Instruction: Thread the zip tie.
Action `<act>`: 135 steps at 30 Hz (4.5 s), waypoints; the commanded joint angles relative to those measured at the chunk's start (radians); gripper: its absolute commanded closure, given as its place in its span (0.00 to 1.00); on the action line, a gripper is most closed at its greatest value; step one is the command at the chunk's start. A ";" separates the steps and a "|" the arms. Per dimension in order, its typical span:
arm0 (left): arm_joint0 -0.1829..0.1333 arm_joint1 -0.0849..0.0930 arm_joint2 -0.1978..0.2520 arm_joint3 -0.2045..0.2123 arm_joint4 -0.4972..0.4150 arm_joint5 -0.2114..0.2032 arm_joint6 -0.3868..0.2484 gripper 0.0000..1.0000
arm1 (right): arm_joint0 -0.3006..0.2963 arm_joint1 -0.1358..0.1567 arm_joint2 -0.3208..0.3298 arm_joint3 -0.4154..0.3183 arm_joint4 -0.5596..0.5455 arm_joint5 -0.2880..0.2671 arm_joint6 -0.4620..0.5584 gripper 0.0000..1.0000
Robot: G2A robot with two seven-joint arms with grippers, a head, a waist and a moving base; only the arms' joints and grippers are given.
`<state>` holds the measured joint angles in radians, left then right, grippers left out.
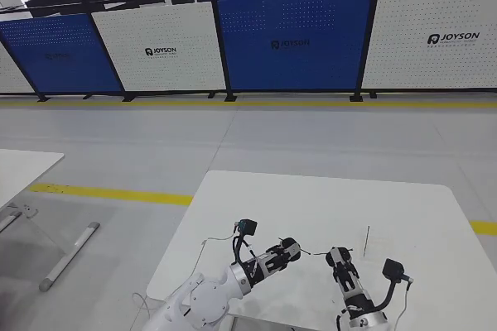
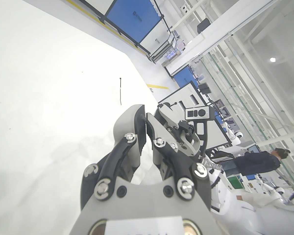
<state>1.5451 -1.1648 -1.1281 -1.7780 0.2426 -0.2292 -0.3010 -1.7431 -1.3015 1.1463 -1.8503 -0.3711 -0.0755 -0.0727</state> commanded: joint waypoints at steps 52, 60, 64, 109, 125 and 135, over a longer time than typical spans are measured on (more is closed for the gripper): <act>-0.006 -0.002 0.009 -0.003 0.036 0.047 0.041 1.00 | 0.016 -0.010 -0.001 0.022 -0.003 0.004 -0.011 1.00; -0.006 -0.002 0.009 -0.003 0.036 0.047 0.041 1.00 | 0.049 -0.016 -0.021 0.049 0.011 0.015 0.008 1.00; -0.006 -0.002 0.009 -0.003 0.036 0.047 0.041 1.00 | 0.053 -0.017 -0.024 0.051 0.009 0.016 0.010 1.00; -0.006 -0.002 0.009 -0.003 0.036 0.047 0.041 1.00 | 0.063 -0.027 -0.025 0.057 -0.010 0.044 0.024 1.00; -0.006 -0.002 0.009 -0.003 0.036 0.047 0.041 1.00 | 0.080 -0.031 -0.037 0.071 -0.016 0.024 0.030 1.00; -0.009 -0.004 0.016 0.000 0.010 0.057 0.057 1.00 | 0.068 -0.029 -0.026 0.065 -0.014 -0.018 0.036 1.00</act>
<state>1.5367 -1.1684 -1.1131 -1.7788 0.2650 -0.1731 -0.2463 -1.6740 -1.3308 1.1184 -1.7841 -0.3834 -0.0904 -0.0367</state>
